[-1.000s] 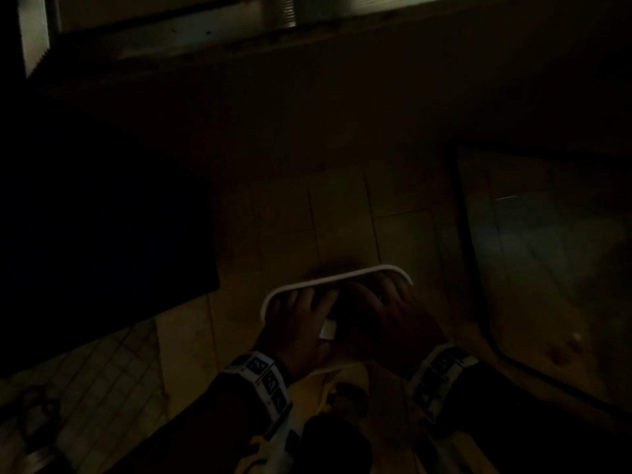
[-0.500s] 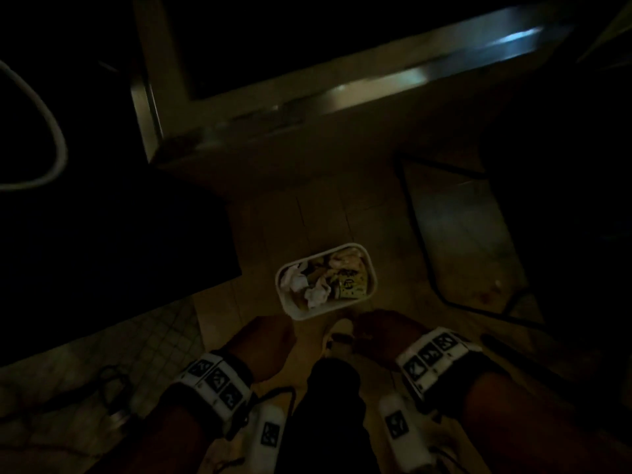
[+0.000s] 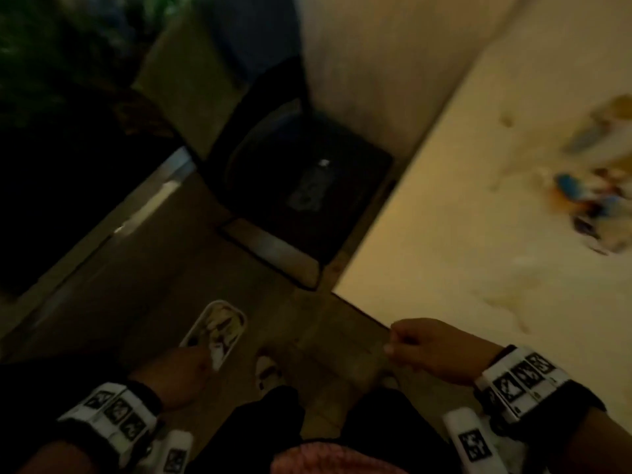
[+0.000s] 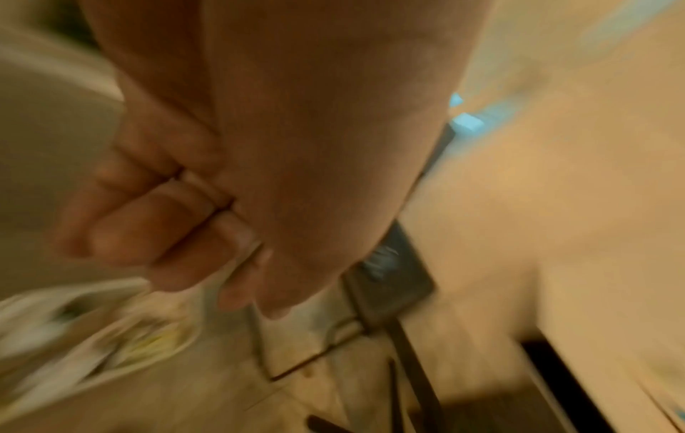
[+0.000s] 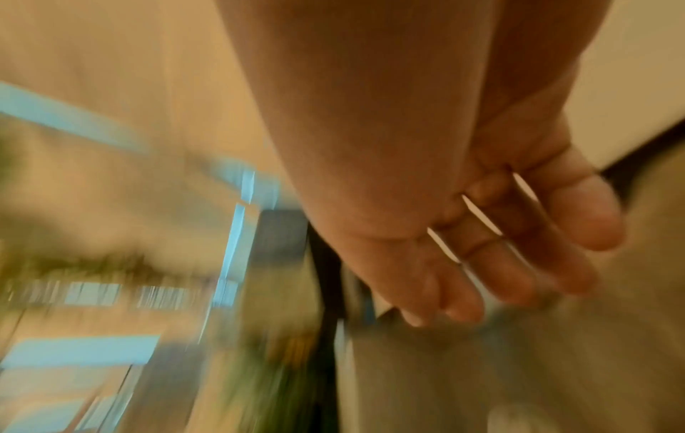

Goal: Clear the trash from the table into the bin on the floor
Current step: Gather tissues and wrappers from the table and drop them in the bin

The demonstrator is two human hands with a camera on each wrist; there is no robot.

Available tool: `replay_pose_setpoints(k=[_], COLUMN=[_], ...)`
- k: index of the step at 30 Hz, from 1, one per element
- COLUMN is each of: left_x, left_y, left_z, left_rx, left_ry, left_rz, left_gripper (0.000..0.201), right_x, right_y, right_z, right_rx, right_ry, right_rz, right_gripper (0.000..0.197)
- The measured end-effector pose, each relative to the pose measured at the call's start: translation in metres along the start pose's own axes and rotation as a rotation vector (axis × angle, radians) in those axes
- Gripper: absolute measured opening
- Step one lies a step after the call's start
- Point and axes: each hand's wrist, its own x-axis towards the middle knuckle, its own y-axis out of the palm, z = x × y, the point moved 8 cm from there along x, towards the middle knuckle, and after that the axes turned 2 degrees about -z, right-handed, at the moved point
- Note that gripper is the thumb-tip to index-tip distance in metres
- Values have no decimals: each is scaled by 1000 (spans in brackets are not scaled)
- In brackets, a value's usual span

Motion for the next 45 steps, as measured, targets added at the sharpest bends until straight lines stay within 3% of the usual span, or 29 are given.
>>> replay_pose_setpoints(k=[5,10,17,21,26,33,37,40,45], left_x=[13,1,-5,29,79,118,143,153,144], left_y=[-79,-118,-100,-89,-99,-93,-90,-97,-109], left_z=[-119,-274,-485,-582,-679,-772,-792,-798,-794], left_rx=[103,118,210,228,267,342,495,446,242], left_ry=[133,317,486,531,585,767,743,725,824], left_rz=[-168,-257,-286,-243,-364,-569,-651,-651,-633], left_gripper=[16,12,11,15,18,46,60,53,24], right_x=[-100,-164,-204,-208,-205,-183,-165,-158,-161], right_y=[6,21,-21,-73,-151,-220,-237,-253,-280], right_z=[-146,-241,-323,-357,-374,-388,-401,-415,-442], right_rx=[273,428,590,608,492,334,293,227,244], right_ry=[207,304,267,217,155,165,223,292,367], right_rz=[-165,-297,-340,-353,-484,-640,-683,-768,-983], right_gripper=[18,16,16,13,8,7,9,10,9])
